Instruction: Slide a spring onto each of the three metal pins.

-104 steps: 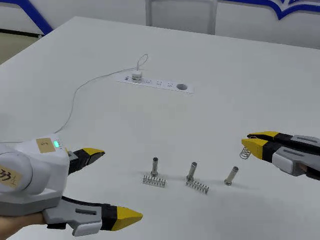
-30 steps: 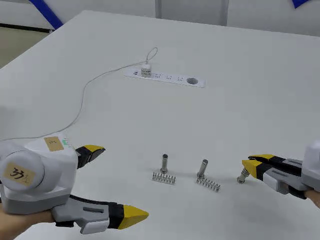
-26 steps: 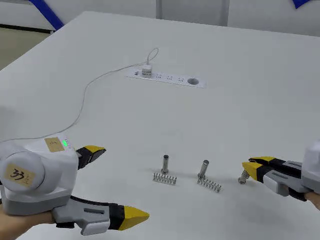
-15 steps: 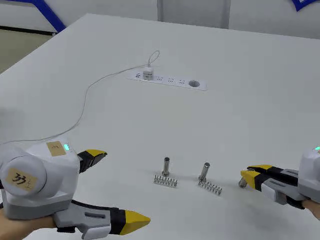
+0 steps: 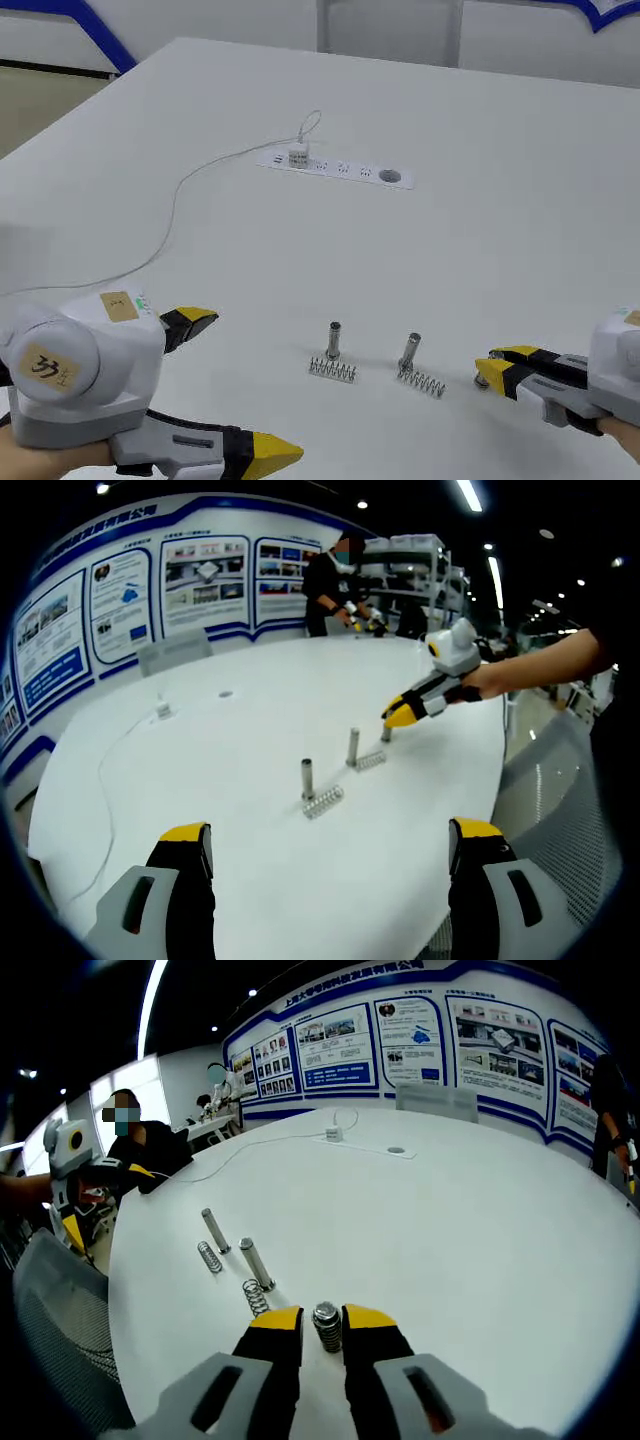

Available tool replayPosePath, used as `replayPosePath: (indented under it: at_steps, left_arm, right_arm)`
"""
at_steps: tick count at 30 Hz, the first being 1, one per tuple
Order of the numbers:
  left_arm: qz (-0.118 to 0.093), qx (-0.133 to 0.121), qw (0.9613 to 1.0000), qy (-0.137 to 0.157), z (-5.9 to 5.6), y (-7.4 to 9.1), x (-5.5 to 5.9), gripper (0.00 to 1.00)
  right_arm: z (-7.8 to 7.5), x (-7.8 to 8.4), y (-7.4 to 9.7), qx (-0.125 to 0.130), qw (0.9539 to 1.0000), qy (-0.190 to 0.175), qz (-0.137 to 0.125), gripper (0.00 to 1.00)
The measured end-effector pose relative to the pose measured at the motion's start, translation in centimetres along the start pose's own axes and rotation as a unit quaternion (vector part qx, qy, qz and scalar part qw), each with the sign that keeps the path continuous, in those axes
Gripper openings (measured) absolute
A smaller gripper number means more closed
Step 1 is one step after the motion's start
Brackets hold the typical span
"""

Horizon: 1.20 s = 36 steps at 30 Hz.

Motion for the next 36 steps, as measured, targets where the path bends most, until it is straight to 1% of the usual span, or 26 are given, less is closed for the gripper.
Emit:
replayPosePath:
  at_steps: [2, 6, 10, 13, 17, 18, 20, 22, 25, 29, 34, 36]
  left_arm:
    - [0.000, 0.000, 1.0000, -0.001, -0.1, 0.0, -0.1, 1.00]
    - [-0.006, 0.003, 1.0000, -0.005, -0.3, -0.2, -0.6, 1.00]
    - [-0.009, 0.005, 0.9999, -0.007, -0.5, -0.3, -0.8, 1.00]
    - [-0.009, 0.007, 0.9999, -0.010, -0.5, -0.4, -0.8, 1.00]
    - [-0.014, 0.007, 0.9998, -0.011, -0.4, -0.3, -0.9, 1.00]
    - [-0.016, 0.007, 0.9998, -0.012, -0.4, -0.3, -1.0, 1.00]
    - [-0.021, 0.006, 0.9997, -0.012, -0.3, -0.3, -1.2, 1.00]
    - [-0.025, 0.007, 0.9996, -0.011, -0.2, -0.3, -1.4, 1.00]
    - [-0.034, 0.008, 0.9994, -0.008, -0.2, -0.3, -1.6, 1.00]
    - [-0.034, 0.010, 0.9993, -0.009, -0.2, -0.4, -1.6, 1.00]
    - [-0.033, 0.008, 0.9994, -0.005, 0.2, -0.4, -1.3, 1.00]
    - [-0.031, 0.007, 0.9995, -0.004, 0.4, -0.3, -1.1, 1.00]
  right_arm:
    - [0.2, -0.1, 0.1, -0.001, 1.0000, 0.002, -0.001, 0.17]
    - [0.4, -0.4, 0.5, 0.004, 1.0000, 0.004, -0.003, 0.20]
    - [0.4, -1.2, 1.1, 0.011, 0.9999, 0.004, -0.012, 0.21]
    - [0.5, -2.0, 1.6, 0.019, 0.9995, 0.012, -0.020, 0.22]
    - [0.5, -3.2, 2.2, 0.036, 0.9981, 0.040, -0.031, 0.22]
    - [0.6, -3.6, 2.3, 0.035, 0.9977, 0.046, -0.034, 0.22]
    - [1.1, -4.2, 2.4, 0.029, 0.9973, 0.056, -0.039, 0.22]
    - [1.7, -4.7, 2.4, 0.021, 0.9962, 0.074, -0.041, 0.22]
    - [2.9, -5.1, 1.9, 0.001, 0.9944, 0.100, -0.035, 0.22]
    - [4.1, -4.9, 1.3, -0.016, 0.9929, 0.115, -0.024, 0.22]
    - [5.6, -4.0, 0.4, -0.044, 0.9890, 0.141, -0.001, 0.22]
    - [5.9, -3.5, 0.1, -0.052, 0.9886, 0.142, 0.004, 0.22]
Point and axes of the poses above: the centre of the closed fingertips' face, and the gripper's own axes: y roughly backward along the fingers, z roughly to its left, x roughly out of its underside, the point moved 3 cm from there along y, roughly backward along the fingers, and after that the axes turned 1 degree about y, right-handed, at the moved point
